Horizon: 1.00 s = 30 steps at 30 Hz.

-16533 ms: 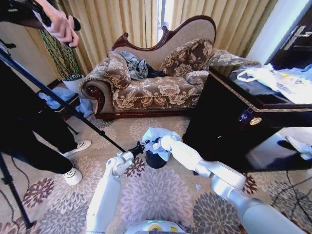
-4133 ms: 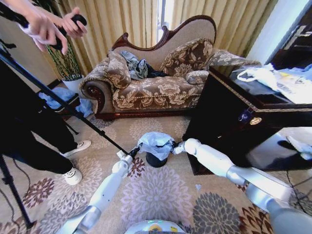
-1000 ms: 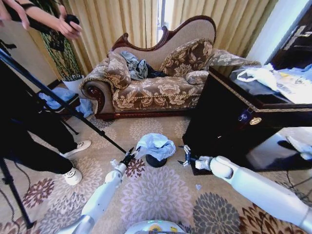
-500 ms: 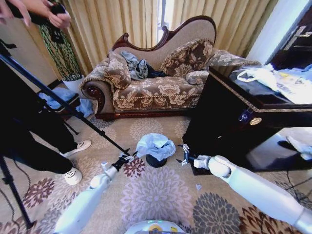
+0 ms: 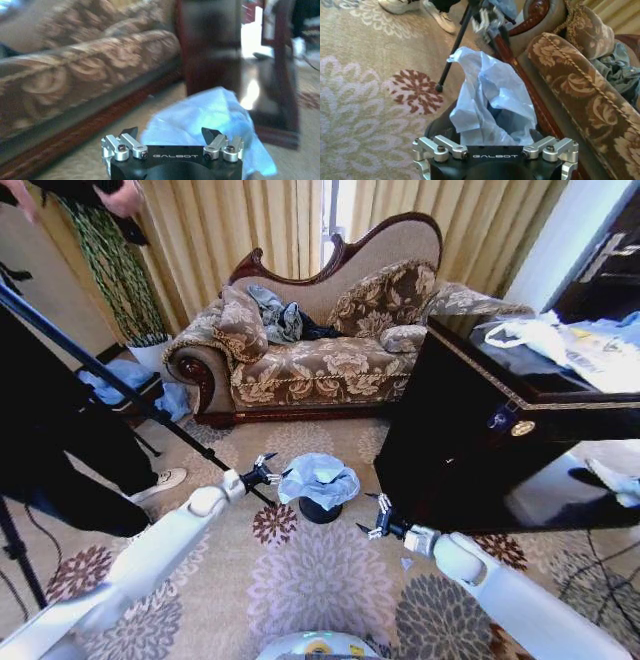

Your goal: Place a garbage bag over the trash bin.

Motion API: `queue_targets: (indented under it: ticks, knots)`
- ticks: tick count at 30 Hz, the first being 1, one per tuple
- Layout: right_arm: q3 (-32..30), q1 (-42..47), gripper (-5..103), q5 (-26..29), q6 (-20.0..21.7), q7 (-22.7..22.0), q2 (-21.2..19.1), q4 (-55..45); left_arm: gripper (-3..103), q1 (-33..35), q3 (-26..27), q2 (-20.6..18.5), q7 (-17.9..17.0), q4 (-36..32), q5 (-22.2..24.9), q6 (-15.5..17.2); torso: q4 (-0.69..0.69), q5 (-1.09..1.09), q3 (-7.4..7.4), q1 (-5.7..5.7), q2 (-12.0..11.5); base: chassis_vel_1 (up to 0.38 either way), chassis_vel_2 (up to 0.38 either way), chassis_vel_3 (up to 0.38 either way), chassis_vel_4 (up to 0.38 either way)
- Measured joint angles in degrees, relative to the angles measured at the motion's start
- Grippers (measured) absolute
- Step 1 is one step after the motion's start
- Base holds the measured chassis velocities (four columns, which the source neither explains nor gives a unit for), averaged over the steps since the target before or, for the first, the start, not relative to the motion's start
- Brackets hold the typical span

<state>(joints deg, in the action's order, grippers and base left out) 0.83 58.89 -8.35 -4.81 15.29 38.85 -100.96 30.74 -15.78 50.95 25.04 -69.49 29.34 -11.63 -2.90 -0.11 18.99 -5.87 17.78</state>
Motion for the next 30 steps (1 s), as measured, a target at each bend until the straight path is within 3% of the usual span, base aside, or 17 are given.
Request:
queue_targets:
  ticks: [1,4,8,15,22,25,27,30]
  knots:
    - [0.00,0.00,100,0.00,0.00,0.00,0.00,0.00,89,0.00,0.00,0.00,0.00,0.00,0.00,0.00,0.00,0.00,0.00,0.00,0.00,0.000,0.000,0.000,0.000]
    - [-0.78,0.28,100,0.02,-0.04,-0.18,0.59,0.02,89,-5.69,-7.47,2.27,1.42,4.43,-0.99,-0.65,0.00,0.04,0.00,0.00,0.00,0.000,0.000,0.000,0.000]
    - [-1.77,1.17,100,-0.03,-0.16,-0.20,1.40,0.06,87,-11.45,-13.23,5.31,3.35,9.98,-3.89,-2.34,0.00,0.03,0.00,0.00,0.00,0.000,0.000,0.000,0.000]
    - [-3.74,2.62,100,-0.29,-0.98,-0.20,2.74,0.90,86,-16.98,-18.06,8.68,5.69,15.42,-7.12,-3.07,0.00,0.04,0.00,0.00,0.00,0.000,0.000,0.000,0.000]
    - [-4.84,3.18,100,-0.52,-1.44,-0.14,3.74,1.54,71,-20.31,-21.55,12.19,8.41,20.19,-10.84,-3.67,-0.01,0.02,0.00,0.00,0.00,0.000,0.000,0.000,0.000]
    - [-5.21,3.48,100,-0.57,-1.69,-0.11,4.24,1.79,55,-20.70,-21.39,14.71,9.03,23.63,-15.09,-5.74,0.00,0.02,0.00,0.00,0.00,0.000,0.000,0.000,0.000]
    - [-5.40,3.65,100,-0.57,-1.78,-0.11,4.35,1.83,55,-20.70,-20.94,15.54,9.04,24.74,-16.57,-6.43,0.00,0.02,0.00,0.00,0.00,0.000,0.000,0.000,0.000]
    - [-6.25,4.49,100,-0.57,-2.25,-0.10,4.42,1.98,40,-20.31,-18.97,17.24,8.87,27.08,-19.42,-8.18,-0.01,0.02,0.00,0.00,0.00,0.000,0.000,0.000,0.000]
